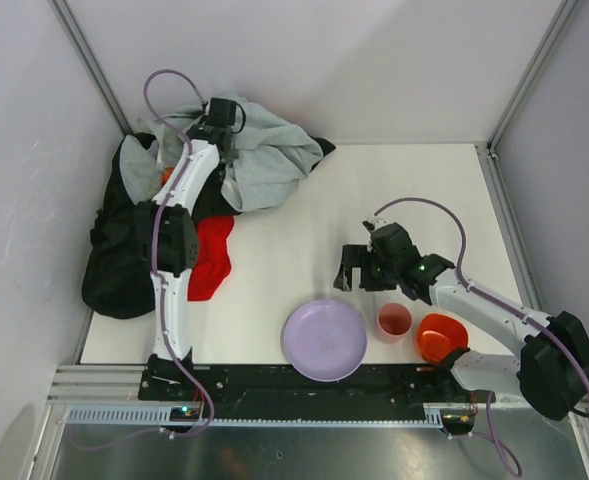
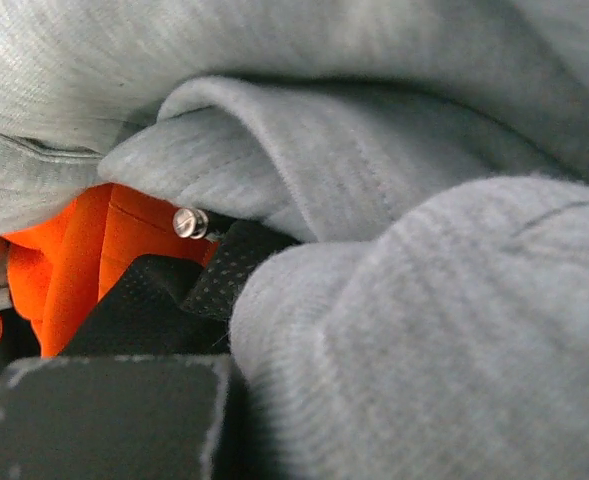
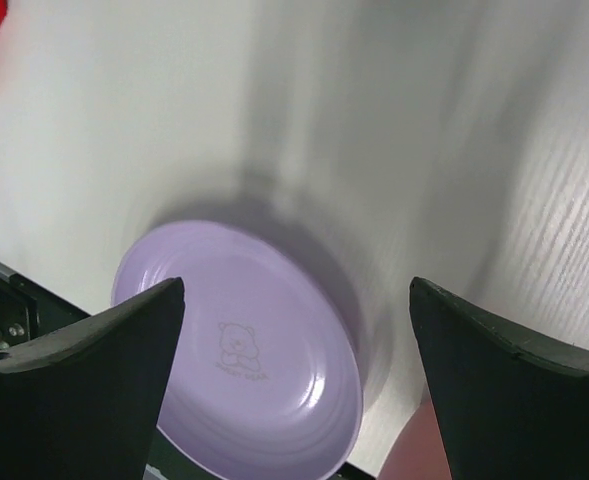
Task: Pick out a specific cloth from the pile
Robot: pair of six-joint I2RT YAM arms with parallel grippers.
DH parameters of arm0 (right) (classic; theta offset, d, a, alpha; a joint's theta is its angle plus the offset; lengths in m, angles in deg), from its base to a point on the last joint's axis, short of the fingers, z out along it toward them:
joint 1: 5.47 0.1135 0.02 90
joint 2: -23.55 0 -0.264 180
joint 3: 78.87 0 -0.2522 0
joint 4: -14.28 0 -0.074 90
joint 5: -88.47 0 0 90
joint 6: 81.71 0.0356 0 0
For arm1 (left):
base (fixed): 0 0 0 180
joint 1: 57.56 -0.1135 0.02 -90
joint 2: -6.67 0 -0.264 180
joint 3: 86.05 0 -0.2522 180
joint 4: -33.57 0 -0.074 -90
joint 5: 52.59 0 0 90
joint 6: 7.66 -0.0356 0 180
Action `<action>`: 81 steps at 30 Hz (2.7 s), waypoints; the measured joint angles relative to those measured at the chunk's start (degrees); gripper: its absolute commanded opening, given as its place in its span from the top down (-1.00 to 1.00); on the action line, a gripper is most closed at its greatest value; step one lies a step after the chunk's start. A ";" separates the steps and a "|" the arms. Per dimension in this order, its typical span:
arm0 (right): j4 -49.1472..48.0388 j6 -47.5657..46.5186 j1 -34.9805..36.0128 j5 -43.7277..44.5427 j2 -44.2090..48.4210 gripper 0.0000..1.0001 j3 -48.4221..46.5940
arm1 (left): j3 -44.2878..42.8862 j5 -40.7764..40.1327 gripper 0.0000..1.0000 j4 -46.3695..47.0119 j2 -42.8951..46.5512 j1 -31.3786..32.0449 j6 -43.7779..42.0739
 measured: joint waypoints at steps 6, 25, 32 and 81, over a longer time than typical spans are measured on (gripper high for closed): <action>-1.53 -1.46 -0.17 -2.54 -6.64 -0.99 -6.25 | -0.07 10.36 0.98 1.03 -1.86 -6.80 4.59; -14.43 4.31 4.66 -15.85 -32.89 -0.99 -23.78 | 20.31 53.05 0.99 15.06 0.48 -24.92 18.18; -17.73 9.16 5.38 -18.12 -37.33 -0.99 -26.97 | 25.88 52.00 0.98 15.93 4.57 -24.94 18.01; -28.09 38.97 13.33 -25.07 -79.67 0.21 -71.58 | 27.76 51.47 0.99 14.49 6.69 -25.40 15.93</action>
